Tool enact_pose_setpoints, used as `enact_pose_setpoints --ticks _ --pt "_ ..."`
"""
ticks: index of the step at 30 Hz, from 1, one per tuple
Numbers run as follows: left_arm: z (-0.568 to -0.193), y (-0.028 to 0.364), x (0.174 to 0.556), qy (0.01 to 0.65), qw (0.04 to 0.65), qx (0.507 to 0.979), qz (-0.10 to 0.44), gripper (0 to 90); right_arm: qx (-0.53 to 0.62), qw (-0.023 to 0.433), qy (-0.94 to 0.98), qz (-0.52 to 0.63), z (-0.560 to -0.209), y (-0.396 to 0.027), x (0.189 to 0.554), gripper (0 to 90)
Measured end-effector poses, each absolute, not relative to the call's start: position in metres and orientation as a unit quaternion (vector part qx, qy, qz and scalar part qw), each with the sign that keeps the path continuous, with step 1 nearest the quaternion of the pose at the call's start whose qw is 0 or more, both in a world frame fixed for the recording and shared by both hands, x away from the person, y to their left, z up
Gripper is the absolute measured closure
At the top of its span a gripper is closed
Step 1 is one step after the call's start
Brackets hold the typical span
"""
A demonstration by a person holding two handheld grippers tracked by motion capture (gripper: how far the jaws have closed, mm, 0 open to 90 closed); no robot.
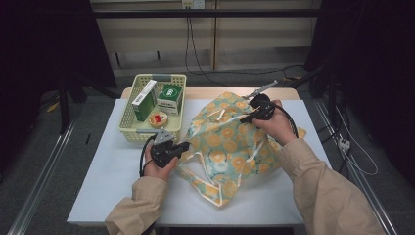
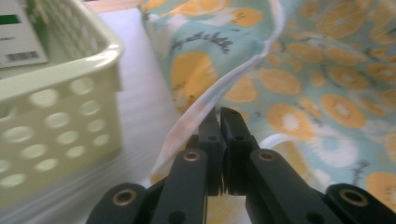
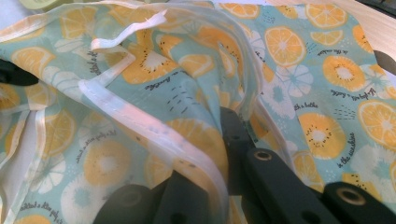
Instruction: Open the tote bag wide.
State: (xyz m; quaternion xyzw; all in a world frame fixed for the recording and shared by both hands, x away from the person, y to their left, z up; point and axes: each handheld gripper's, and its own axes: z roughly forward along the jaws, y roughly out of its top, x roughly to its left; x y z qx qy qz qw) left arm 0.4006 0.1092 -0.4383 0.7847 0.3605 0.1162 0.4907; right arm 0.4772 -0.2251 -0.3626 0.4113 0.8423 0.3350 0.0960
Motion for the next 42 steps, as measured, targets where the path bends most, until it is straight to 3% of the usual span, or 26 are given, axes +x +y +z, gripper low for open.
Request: enact_pose_setpoints --ticks 6,12,25,27,37,42 --pt "-0.424 0.077 0.381 0.318 0.511 0.791 0.105 87.7 0.41 0.095 0.845 0.33 -0.362 -0.221 0.478 90.0" --pt "-0.443 0.058 0.393 0.324 0.48 0.81 0.091 86.1 0.405 0.095 0.849 0.326 -0.361 -0.216 0.48 90.0" --pt "-0.463 0.064 0.407 0.374 0.419 0.821 0.104 90.0 0.438 0.097 0.826 0.341 -0.353 -0.237 0.495 90.0" --pt "-0.46 0.068 0.41 0.364 0.404 0.83 0.128 90.0 0.441 0.096 0.824 0.342 -0.353 -0.238 0.495 90.0" --pt "-0.442 0.083 0.418 0.373 0.455 0.805 0.083 90.0 0.434 0.083 0.832 0.337 -0.355 -0.229 0.495 90.0" --pt "-0.425 0.082 0.414 0.346 0.484 0.801 0.065 75.6 0.43 0.081 0.835 0.334 -0.356 -0.226 0.494 90.0"
